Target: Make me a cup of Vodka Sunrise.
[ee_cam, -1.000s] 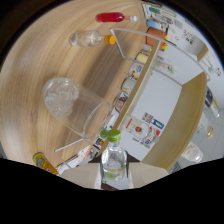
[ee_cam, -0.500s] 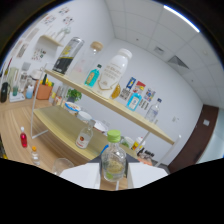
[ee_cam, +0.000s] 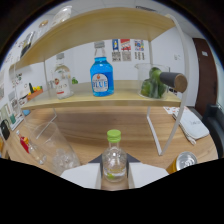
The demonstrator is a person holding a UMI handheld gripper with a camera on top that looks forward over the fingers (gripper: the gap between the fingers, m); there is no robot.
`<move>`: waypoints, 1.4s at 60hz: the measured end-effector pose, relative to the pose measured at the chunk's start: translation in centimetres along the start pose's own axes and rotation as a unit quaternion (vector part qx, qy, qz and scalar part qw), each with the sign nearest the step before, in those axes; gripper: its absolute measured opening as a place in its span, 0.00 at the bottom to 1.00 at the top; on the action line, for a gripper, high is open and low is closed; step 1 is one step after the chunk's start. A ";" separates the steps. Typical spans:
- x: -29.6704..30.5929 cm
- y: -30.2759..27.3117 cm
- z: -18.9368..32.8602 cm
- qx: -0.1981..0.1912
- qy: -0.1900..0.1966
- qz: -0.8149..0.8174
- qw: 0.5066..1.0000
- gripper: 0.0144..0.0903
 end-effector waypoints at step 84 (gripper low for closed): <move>-10.9 -4.0 -16.4 0.014 0.090 -0.009 0.996 0.94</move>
